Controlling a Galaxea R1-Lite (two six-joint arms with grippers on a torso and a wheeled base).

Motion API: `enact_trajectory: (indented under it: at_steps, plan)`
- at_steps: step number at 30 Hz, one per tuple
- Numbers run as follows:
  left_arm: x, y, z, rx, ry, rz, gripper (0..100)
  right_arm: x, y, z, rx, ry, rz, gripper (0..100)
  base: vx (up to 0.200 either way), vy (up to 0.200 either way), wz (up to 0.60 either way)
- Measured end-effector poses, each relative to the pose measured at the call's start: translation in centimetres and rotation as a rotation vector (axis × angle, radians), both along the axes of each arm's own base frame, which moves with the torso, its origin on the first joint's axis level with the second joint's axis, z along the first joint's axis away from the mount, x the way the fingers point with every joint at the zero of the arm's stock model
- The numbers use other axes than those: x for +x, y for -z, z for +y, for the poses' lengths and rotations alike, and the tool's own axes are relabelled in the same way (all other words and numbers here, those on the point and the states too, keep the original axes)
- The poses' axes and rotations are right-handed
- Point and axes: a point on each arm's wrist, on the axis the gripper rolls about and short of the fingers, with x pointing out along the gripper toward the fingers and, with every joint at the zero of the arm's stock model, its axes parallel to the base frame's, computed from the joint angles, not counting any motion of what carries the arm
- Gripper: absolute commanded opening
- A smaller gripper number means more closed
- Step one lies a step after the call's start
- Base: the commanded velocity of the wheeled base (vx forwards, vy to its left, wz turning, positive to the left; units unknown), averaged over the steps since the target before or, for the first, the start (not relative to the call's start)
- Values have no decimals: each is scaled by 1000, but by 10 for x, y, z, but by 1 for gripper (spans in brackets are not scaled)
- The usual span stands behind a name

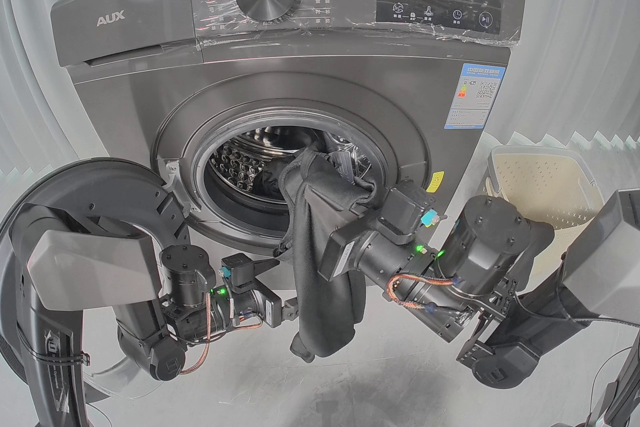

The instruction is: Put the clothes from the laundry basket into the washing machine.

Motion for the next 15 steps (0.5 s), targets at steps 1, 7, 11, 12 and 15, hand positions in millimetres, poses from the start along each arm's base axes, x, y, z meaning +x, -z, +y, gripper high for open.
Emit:
enact_trajectory:
  at_steps: [1,7,11,12,15]
  plan:
    - [0,0,0,-1,-1,1,100,-2,0,2,0,-9,0,0,0,0,0]
    - [1,4,-1,1,2,11,100,-12,1,9,-1,-42,1,0,0,0,0]
    - [2,9,-4,1,10,24,100,-14,0,11,5,-49,-4,0,0,0,0]
    - [2,9,-4,-2,13,26,100,-15,0,11,7,-52,-6,0,0,0,0]
    - [4,10,-6,-10,19,25,100,-16,0,11,5,-54,-4,0,0,0,0]
